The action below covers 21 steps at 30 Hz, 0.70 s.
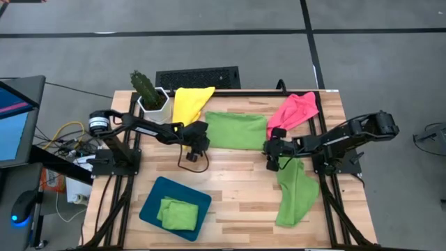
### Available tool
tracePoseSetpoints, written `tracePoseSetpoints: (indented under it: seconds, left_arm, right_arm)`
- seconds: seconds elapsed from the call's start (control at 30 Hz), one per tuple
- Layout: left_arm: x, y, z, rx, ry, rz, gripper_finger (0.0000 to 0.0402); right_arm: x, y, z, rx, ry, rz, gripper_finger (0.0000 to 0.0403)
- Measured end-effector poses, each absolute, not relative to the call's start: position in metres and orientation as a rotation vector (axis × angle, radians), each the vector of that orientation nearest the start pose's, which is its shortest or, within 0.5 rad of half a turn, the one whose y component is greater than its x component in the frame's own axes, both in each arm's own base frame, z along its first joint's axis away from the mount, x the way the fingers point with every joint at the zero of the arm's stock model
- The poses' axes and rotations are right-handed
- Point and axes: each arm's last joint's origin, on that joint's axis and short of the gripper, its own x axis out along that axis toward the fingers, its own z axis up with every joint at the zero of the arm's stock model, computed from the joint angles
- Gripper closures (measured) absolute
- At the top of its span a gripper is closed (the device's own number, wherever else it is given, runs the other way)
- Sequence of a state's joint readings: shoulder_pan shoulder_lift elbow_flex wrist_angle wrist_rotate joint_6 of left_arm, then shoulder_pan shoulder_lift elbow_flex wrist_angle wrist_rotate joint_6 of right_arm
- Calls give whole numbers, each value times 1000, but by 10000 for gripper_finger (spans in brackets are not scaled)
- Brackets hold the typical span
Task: Fold microfiber towels
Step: Fold the top green microfiber
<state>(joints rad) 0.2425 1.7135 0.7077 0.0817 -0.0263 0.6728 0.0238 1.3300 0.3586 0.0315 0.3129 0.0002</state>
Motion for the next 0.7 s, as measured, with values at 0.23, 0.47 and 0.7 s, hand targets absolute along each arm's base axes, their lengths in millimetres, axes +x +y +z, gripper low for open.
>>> tracePoseSetpoints:
  seconds: [0.23, 0.47, 0.7]
  left_arm:
    - [289, 72, 113, 490, 968, -52, 280]
    - [288, 72, 111, 463, 970, -60, 343]
    - [289, 73, 112, 439, 961, -46, 397]
  right_arm:
    - [192, -4, 106, -155, 950, -270, 234]
    - [192, -6, 105, -175, 951, -301, 300]
    - [197, -8, 97, -157, 960, -311, 375]
